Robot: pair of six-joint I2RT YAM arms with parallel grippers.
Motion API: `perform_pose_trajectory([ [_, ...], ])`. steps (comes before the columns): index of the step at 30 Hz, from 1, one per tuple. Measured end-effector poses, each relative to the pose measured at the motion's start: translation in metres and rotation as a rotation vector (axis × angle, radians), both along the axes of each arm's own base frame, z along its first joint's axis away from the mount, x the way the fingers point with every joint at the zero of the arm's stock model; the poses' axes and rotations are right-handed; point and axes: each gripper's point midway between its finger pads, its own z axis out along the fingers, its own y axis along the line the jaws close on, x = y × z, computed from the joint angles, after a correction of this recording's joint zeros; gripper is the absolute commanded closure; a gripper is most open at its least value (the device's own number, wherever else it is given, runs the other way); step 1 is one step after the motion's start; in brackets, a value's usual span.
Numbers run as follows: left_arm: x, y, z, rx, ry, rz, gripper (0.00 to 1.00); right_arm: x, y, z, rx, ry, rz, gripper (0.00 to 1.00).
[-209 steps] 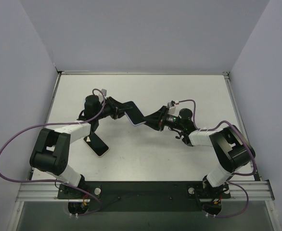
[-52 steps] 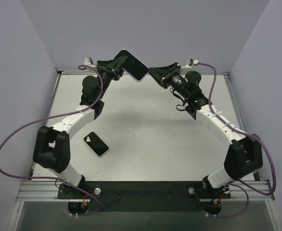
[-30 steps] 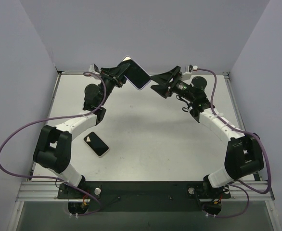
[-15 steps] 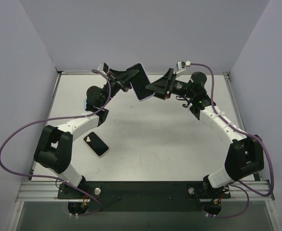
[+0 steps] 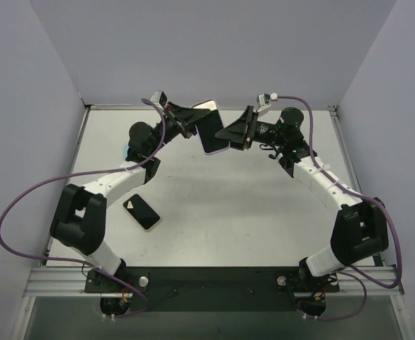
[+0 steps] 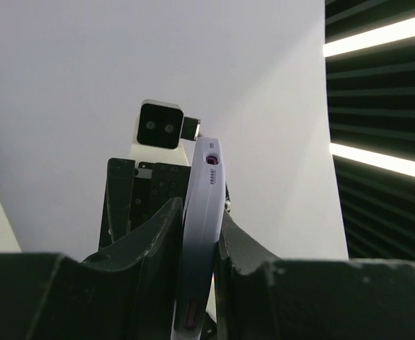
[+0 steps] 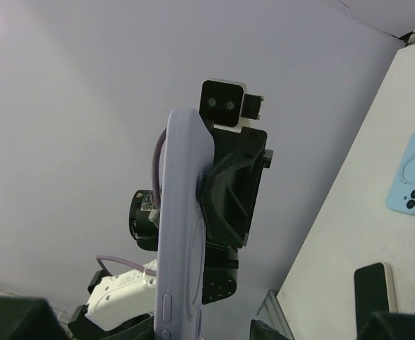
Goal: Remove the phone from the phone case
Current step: Remove the phone case from the phone.
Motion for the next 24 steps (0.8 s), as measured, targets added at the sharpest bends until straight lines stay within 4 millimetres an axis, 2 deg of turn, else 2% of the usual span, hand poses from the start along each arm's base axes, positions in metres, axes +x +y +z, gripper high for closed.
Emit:
perform_pose_trajectory([
  [8, 0.001, -0.008, -0.02, 0.087, 0.043, -0.032, 1.0, 0.003, -0.005, -0.015, -0.069, 0.055, -0.005, 0.53],
  [10, 0.001, -0.009, -0.022, 0.089, 0.047, -0.033, 1.0, 0.003, -0.005, -0.016, -0.072, 0.067, -0.003, 0.45],
  [11, 0.0, -0.008, -0.022, 0.084, 0.051, -0.034, 1.0, 0.002, -0.005, -0.016, -0.071, 0.073, -0.003, 0.34],
  [14, -0.008, -0.006, -0.021, 0.054, 0.037, -0.055, 1.0, 0.007, -0.008, -0.016, -0.032, 0.089, -0.034, 0.26],
  [20, -0.018, -0.011, -0.033, 0.053, 0.051, -0.085, 1.0, -0.003, -0.019, -0.031, 0.031, 0.16, -0.074, 0.28],
  [24, -0.024, -0.015, -0.035, 0.059, 0.047, -0.11, 1.0, -0.009, -0.033, -0.027, -0.015, 0.131, -0.157, 0.31],
])
